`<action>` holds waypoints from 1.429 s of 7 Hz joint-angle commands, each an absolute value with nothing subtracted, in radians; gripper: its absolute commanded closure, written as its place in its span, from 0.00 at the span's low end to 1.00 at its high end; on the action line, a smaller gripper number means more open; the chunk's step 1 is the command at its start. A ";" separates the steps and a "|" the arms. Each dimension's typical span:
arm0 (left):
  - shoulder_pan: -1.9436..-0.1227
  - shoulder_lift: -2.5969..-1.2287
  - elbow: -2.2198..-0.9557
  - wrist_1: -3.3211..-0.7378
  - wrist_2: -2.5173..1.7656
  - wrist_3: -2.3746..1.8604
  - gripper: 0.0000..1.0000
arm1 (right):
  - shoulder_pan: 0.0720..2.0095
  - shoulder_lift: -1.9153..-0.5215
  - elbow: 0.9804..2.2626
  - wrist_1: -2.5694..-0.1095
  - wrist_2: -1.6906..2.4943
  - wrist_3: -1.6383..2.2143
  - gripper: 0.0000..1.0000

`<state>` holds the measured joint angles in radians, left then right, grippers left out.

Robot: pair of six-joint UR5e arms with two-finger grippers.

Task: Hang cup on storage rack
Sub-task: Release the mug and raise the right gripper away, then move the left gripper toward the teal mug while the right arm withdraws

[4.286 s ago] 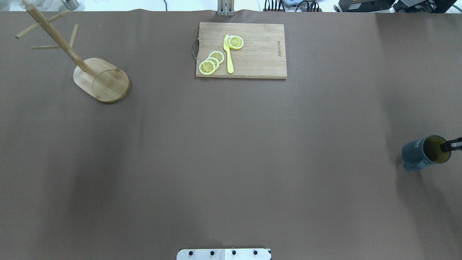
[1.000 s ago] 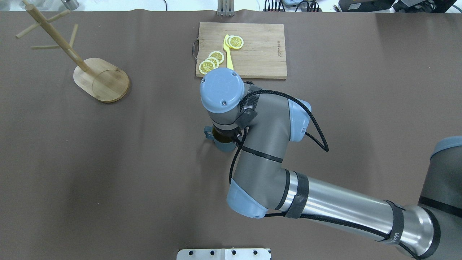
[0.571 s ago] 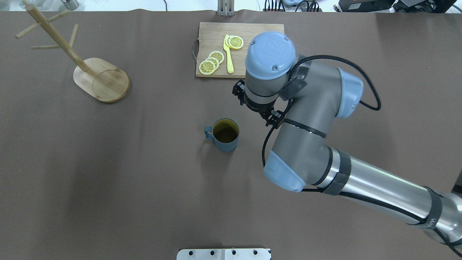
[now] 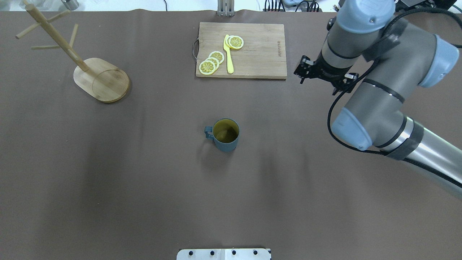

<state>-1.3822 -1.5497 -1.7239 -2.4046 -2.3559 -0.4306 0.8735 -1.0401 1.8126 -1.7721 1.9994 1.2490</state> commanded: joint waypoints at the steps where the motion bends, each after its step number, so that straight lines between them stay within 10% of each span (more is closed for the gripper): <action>1: -1.225 -1.563 -1.739 -2.499 -2.329 -0.562 0.01 | 1.064 -1.165 1.809 -1.772 2.090 0.844 0.00; 10: -0.439 -1.906 -1.614 -2.551 -1.497 -0.854 0.03 | 1.543 -1.546 1.778 -1.772 2.255 0.005 0.00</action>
